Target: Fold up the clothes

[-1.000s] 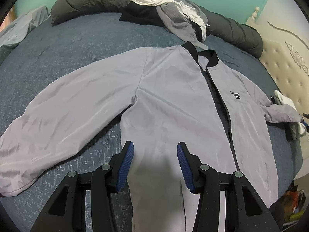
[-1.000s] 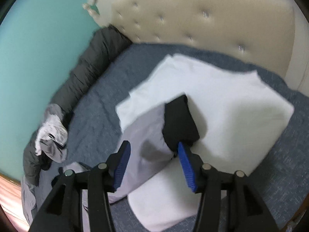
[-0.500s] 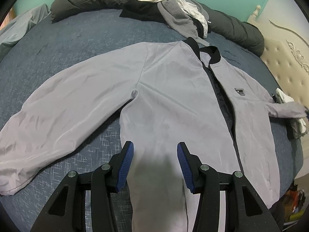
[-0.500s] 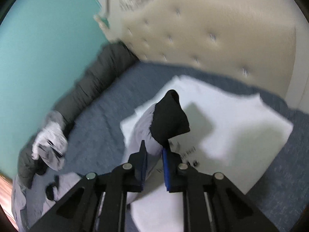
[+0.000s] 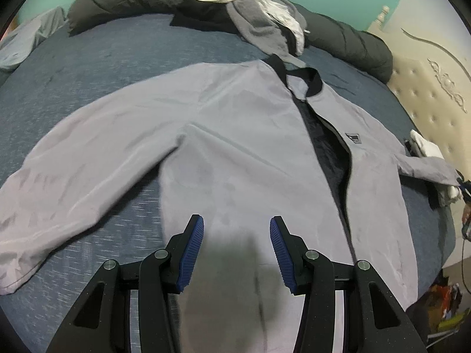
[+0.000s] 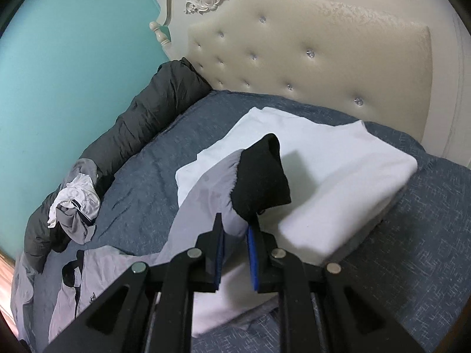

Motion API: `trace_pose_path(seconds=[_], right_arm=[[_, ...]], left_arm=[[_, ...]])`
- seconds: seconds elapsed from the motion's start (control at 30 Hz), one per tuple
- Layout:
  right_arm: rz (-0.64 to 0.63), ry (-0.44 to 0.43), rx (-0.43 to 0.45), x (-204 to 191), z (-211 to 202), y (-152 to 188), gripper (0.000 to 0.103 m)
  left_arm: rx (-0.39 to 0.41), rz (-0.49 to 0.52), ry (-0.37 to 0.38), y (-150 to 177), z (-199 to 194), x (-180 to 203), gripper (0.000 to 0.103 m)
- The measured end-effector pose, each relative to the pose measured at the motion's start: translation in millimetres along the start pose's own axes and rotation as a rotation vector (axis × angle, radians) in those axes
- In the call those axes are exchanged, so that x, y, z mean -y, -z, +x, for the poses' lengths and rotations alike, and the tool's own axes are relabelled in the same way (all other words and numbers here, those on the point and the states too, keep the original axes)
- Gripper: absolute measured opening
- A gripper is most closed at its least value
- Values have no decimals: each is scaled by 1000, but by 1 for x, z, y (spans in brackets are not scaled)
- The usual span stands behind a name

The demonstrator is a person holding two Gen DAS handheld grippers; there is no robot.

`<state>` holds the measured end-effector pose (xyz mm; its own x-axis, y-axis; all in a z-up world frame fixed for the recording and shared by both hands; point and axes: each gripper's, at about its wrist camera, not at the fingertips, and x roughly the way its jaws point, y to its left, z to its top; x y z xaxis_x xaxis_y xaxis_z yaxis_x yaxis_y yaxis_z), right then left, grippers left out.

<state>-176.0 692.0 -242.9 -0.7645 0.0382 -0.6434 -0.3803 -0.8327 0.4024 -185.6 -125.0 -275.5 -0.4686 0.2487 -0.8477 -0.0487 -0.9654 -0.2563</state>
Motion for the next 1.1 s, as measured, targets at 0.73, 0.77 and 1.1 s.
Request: trace_pose_path(seconds=[0.73, 0.77, 1.1], right_arm=[[-64, -29, 4, -5, 6, 7, 14], [-70, -29, 5, -6, 6, 8, 14], [-89, -35, 3, -12, 2, 10, 14]], left_arm=[[-118, -23, 227, -77, 168, 148, 47], [-125, -10, 221, -77, 171, 150, 32], [-141, 4, 137, -76, 178, 145, 7]])
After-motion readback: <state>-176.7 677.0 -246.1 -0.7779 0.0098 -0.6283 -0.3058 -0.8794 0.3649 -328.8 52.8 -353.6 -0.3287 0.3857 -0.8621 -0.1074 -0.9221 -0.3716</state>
